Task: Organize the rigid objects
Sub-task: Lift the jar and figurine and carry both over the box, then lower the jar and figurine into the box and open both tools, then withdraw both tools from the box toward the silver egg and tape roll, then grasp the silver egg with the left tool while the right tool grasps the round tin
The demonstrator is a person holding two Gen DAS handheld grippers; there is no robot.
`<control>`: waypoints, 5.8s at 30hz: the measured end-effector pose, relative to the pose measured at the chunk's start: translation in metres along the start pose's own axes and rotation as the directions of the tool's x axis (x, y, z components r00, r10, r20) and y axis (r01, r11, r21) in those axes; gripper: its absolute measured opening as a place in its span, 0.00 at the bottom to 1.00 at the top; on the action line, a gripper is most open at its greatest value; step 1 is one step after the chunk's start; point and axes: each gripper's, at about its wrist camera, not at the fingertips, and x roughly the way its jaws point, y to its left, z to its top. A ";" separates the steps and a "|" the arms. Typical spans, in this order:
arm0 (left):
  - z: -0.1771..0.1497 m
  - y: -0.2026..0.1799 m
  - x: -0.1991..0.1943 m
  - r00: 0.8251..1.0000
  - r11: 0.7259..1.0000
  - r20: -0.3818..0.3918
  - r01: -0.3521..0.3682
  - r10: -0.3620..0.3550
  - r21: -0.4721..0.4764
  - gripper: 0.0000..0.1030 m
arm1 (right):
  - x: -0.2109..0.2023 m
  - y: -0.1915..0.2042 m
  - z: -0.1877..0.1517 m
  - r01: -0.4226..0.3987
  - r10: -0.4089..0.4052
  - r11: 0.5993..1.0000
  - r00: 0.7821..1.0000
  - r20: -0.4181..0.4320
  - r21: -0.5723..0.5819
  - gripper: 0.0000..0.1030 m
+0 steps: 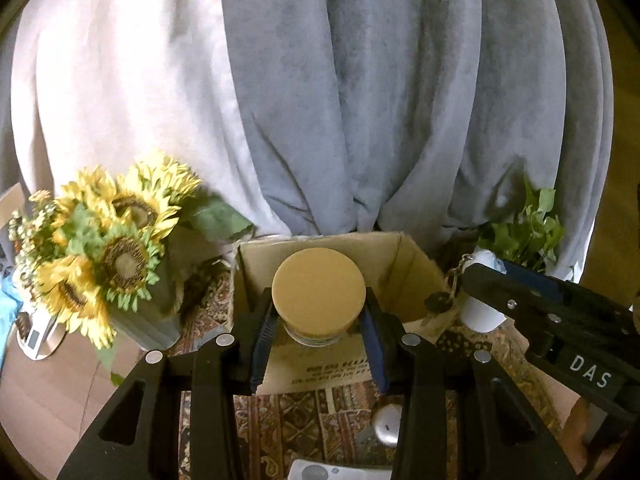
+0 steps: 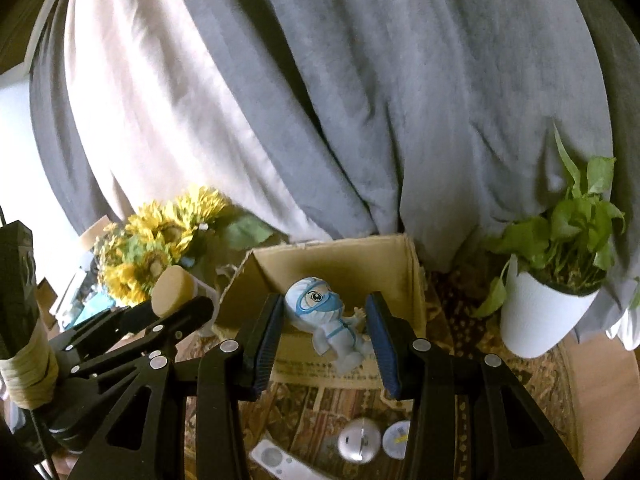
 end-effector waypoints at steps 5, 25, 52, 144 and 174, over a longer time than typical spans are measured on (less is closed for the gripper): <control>0.015 0.001 0.010 1.000 1.000 -0.004 -0.004 0.004 0.011 0.39 | 0.007 -0.004 0.015 0.003 -0.003 1.000 1.000 0.011 -0.004 0.43; 0.051 0.016 0.091 0.983 0.999 -0.181 0.031 -0.032 -0.009 0.39 | 0.083 -0.003 0.049 0.020 -0.018 1.000 0.992 -0.123 0.010 0.43; 0.028 0.019 0.130 0.950 0.998 -0.306 -0.068 0.068 0.011 0.48 | 0.149 -0.023 0.023 0.071 -0.062 0.997 0.939 -0.338 0.013 0.46; -0.155 -0.093 0.122 0.905 0.881 -0.419 0.250 -0.065 0.402 0.83 | 0.099 -0.091 -0.144 0.022 -0.119 0.984 0.821 -0.559 -0.176 0.74; -0.165 -0.065 0.131 0.880 0.959 -0.455 0.232 -0.135 0.164 0.61 | 0.120 -0.069 -0.154 0.021 -0.087 0.992 0.838 -0.538 -0.128 0.50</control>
